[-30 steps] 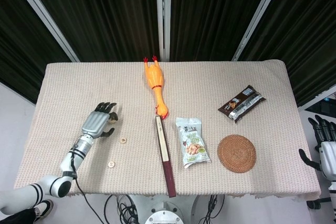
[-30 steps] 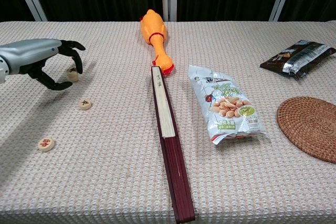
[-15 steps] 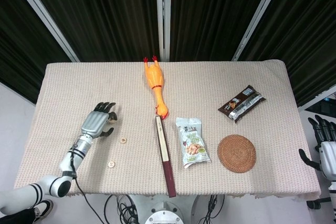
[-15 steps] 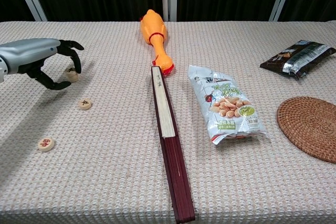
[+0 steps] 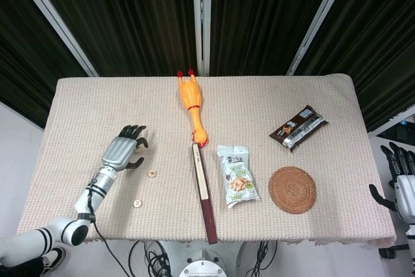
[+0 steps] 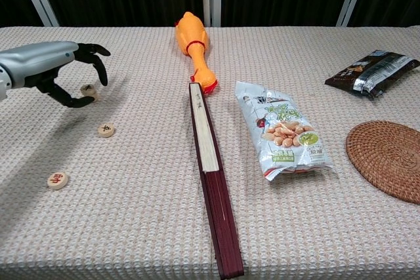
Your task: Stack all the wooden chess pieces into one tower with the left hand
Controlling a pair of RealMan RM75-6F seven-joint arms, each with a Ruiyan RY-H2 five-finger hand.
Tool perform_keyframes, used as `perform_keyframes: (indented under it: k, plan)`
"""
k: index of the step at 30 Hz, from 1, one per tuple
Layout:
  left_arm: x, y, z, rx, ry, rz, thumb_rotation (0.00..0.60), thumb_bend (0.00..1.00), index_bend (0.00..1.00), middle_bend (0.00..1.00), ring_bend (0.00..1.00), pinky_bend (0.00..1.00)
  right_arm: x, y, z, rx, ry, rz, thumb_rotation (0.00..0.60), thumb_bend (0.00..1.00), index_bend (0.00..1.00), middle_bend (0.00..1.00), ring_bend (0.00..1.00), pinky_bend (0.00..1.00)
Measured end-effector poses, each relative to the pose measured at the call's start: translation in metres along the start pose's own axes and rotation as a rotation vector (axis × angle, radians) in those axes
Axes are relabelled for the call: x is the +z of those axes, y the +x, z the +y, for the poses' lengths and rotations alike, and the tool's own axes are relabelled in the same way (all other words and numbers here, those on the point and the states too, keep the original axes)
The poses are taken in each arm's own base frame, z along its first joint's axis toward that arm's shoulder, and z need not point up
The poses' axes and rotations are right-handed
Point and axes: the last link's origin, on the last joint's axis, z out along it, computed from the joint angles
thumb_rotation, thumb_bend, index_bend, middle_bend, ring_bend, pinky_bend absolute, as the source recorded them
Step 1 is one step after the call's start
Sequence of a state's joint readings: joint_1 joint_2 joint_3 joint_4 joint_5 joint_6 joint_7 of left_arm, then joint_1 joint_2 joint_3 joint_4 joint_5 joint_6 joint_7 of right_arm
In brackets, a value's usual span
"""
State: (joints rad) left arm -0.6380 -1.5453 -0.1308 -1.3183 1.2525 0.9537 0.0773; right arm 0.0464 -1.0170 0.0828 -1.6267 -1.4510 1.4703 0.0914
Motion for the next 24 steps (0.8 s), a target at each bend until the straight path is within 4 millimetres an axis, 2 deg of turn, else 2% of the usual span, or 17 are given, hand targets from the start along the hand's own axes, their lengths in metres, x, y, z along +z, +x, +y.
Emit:
perform_keyframes:
  k: [6,12,24]
  plan:
    - [-0.010,-0.001,0.013,-0.015,-0.044,-0.005,0.600,0.29,0.38,0.03,0.00,0.00,0.000,-0.001,0.000,-0.002,0.003,-0.006,0.600,0.25,0.00,0.00,0.00,0.00]
    - [-0.023,-0.012,0.024,0.006,-0.079,-0.038,0.600,0.27,0.38,0.03,0.00,0.00,0.000,-0.001,-0.001,-0.001,0.004,-0.005,0.600,0.25,0.00,0.00,0.00,0.00]
    - [-0.023,-0.031,0.030,0.090,-0.109,-0.078,0.600,0.27,0.38,0.03,0.00,0.00,0.000,0.000,0.001,0.003,0.003,-0.006,0.600,0.25,0.00,0.00,0.00,0.00]
